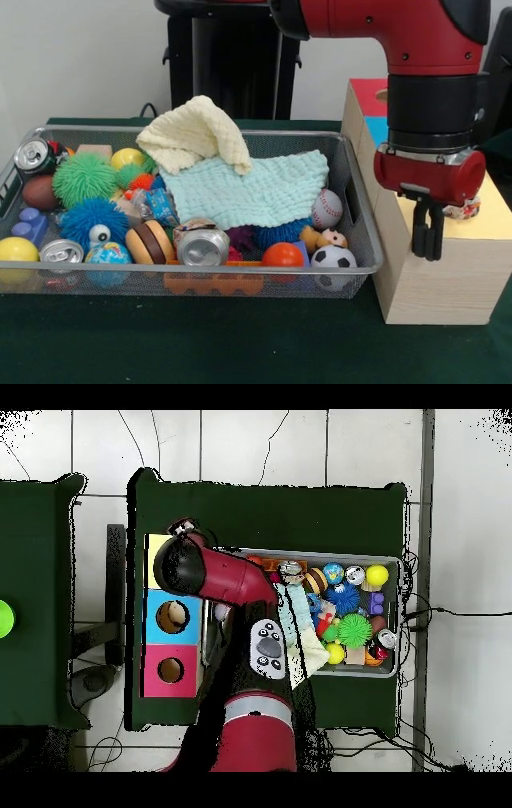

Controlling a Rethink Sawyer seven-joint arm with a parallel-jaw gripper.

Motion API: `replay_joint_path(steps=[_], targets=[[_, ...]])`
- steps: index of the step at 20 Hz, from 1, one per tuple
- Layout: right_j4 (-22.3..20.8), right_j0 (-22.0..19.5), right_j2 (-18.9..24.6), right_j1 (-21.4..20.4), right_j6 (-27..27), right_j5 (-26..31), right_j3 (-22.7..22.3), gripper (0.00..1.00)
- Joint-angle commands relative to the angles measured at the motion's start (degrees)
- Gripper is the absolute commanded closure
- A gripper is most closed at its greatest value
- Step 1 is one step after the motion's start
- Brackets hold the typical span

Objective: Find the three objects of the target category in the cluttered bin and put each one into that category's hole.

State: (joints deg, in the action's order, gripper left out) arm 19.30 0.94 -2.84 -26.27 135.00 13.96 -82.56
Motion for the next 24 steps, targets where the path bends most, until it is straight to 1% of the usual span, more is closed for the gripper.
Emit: replay_joint_path(steps=[1,2,3,5,10,12,14,19,24], targets=[[-4.41,3.68,0.90,-2.60,1.61,13.46,-5.60,1.00],[-4.51,4.19,-0.05,-3.68,2.10,15.86,-5.20,1.00],[-4.65,4.93,-1.42,-5.39,2.72,20.14,-4.44,1.00],[-4.71,5.29,-2.36,-7.44,2.97,24.42,-3.81,1.00],[-4.97,4.59,-2.35,-10.23,1.78,28.94,-3.86,1.00],[-5.27,4.25,-2.04,-10.21,1.35,28.82,-4.15,1.00],[-5.29,3.49,-0.89,-9.21,0.75,26.33,-5.06,1.00],[-6.56,2.84,0.33,-6.05,0.80,21.96,-4.89,1.00],[-7.70,2.91,0.23,-5.18,1.46,21.32,-4.53,1.00]])
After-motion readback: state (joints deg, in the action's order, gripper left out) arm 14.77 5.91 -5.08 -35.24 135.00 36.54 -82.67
